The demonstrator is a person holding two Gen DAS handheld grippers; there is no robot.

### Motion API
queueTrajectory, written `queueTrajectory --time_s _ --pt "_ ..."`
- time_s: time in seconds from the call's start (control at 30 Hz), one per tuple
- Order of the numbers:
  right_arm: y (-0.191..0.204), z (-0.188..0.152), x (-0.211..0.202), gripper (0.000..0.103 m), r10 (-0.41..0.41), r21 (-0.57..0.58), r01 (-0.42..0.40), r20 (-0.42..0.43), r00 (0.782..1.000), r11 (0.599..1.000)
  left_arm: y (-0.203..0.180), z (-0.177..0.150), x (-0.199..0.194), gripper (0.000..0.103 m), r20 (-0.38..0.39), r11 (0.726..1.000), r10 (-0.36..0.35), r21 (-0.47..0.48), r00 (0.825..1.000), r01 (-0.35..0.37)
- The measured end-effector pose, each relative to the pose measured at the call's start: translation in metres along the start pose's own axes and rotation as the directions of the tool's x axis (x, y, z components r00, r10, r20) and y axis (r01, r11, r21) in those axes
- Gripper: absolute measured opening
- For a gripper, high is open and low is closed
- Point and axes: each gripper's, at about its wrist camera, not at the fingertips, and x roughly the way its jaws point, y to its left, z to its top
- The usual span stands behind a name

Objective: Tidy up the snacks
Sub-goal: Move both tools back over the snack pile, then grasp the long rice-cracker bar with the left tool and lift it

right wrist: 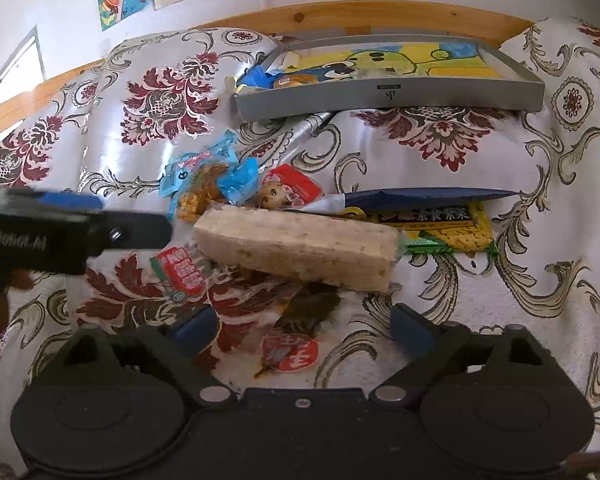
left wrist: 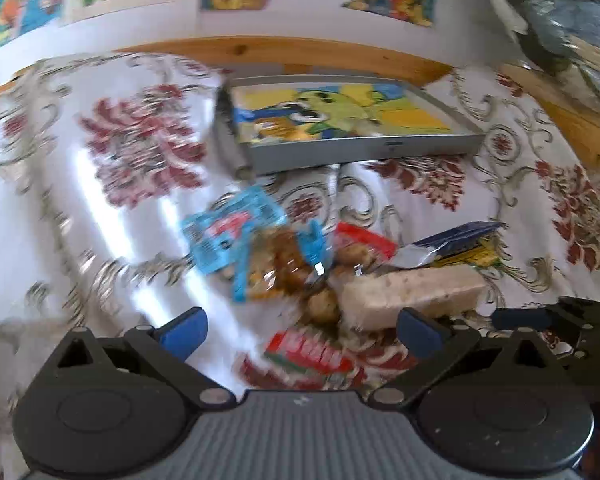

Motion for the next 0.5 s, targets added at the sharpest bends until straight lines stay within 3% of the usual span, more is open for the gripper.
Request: queueTrajectory --time_s 0.2,0.43,0.5 --pt "-0.009 -0.004 -0.003 0.076 0.024 0.018 -0.024 0.003 1.000 1.000 -0.017 0.017 0.024 0.102 -0.023 0.975 -0.132 0.180 0.991 0.133" --pt "-0.021 -0.009 -0.010 0.052 0.050 -0.001 -0.050 0.002 0.999 0.999 -0.041 0.028 0.049 0.102 -0.120 0.892 -0.279 0.336 0.953 0.304" --pt "-0.025 -0.011 -0.013 0.051 0.056 -0.014 -0.056 0.003 0.998 0.998 -0.048 0.028 0.055 0.101 -0.155 0.864 -0.300 0.375 0.941 0.337"
